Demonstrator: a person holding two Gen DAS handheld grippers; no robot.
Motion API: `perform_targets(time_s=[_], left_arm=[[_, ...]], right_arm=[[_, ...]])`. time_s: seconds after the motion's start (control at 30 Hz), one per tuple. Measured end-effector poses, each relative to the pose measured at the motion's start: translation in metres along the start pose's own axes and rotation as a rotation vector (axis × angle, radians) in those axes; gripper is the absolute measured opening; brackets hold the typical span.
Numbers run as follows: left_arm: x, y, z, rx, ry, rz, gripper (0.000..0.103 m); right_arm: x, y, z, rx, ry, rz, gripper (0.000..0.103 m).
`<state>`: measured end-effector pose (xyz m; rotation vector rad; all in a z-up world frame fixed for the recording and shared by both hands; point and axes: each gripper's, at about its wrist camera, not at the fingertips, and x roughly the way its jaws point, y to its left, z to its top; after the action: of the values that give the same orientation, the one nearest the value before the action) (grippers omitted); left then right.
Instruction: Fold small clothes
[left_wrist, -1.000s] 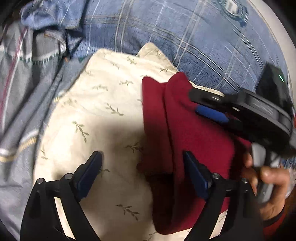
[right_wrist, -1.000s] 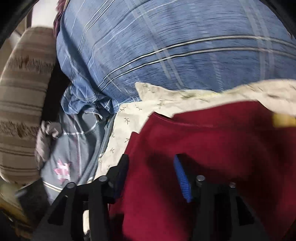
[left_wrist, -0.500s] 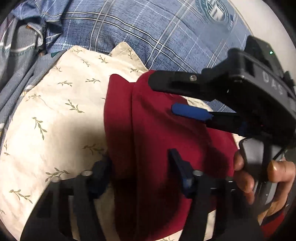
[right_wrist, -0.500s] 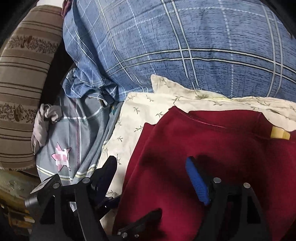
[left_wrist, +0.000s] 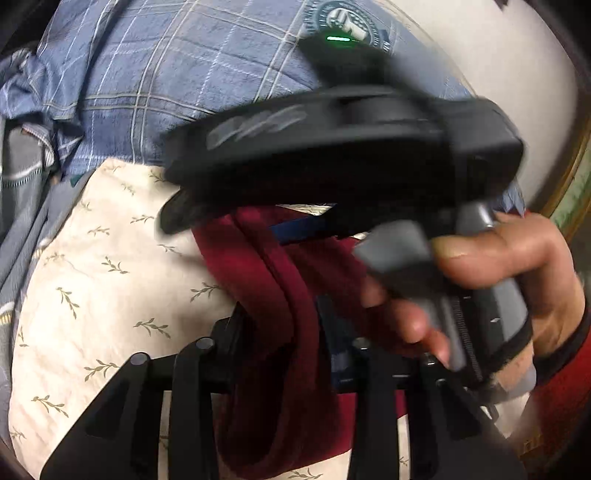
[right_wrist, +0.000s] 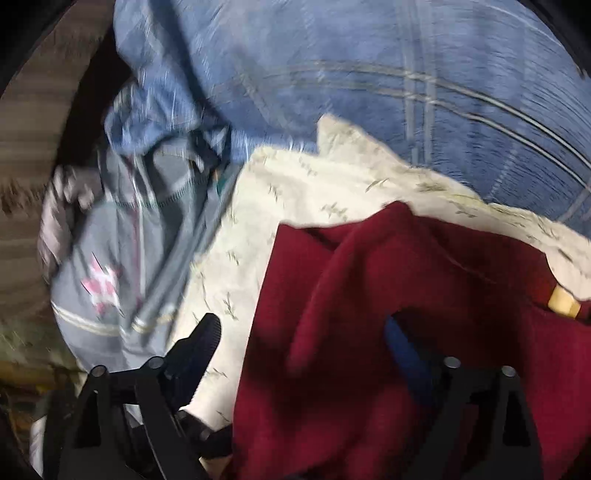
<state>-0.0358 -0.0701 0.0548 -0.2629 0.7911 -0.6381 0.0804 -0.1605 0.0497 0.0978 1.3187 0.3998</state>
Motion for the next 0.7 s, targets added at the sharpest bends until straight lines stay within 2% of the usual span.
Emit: perform_targets(time_s=[0.07,0.13,0.17,0.2,0.27,0.3,0.33,0.5,0.63,0.67,0.7], left_arm=[[0.002,0.001,0.000,-0.005,0.011,-0.008,0.029],[0.001,0.003,0.002,-0.021,0.012,-0.015,0.029],[0.000,0.004,0.003,-0.022,0.023,-0.021,0.031],[-0.002,0.004,0.003,-0.015,0.042,-0.027,0.037],[-0.006,0.002,0.003,0.001,0.069,-0.052,0.079],[-0.009,0.002,0.003,-0.004,0.067,-0.043,0.086],[-0.011,0.002,0.000,-0.017,0.060,-0.034,0.088],[-0.013,0.005,-0.005,-0.037,0.062,-0.025,0.089],[-0.012,-0.007,-0.016,0.064,0.047,-0.044,0.088],[-0.009,-0.014,-0.018,0.098,0.045,-0.053,0.082],[-0.007,-0.019,-0.020,0.120,0.051,-0.058,0.070]], right_arm=[[0.010,0.002,-0.003,-0.070,0.039,-0.048,0.093],[0.011,-0.005,-0.007,-0.089,0.027,-0.111,0.073],[0.007,-0.008,-0.010,-0.091,0.011,-0.128,0.055],[-0.002,-0.012,-0.015,-0.093,-0.024,-0.109,0.045],[-0.017,-0.018,-0.024,-0.085,-0.088,-0.086,0.034],[-0.024,-0.021,-0.029,-0.077,-0.119,-0.075,0.028],[-0.032,-0.027,-0.034,-0.062,-0.149,-0.055,0.028],[-0.057,-0.052,-0.051,0.019,-0.236,0.038,0.024],[-0.069,-0.067,-0.066,0.064,-0.291,0.070,0.021],[-0.071,-0.070,-0.070,0.071,-0.302,0.081,0.020],[-0.070,-0.071,-0.073,0.078,-0.310,0.085,0.018]])
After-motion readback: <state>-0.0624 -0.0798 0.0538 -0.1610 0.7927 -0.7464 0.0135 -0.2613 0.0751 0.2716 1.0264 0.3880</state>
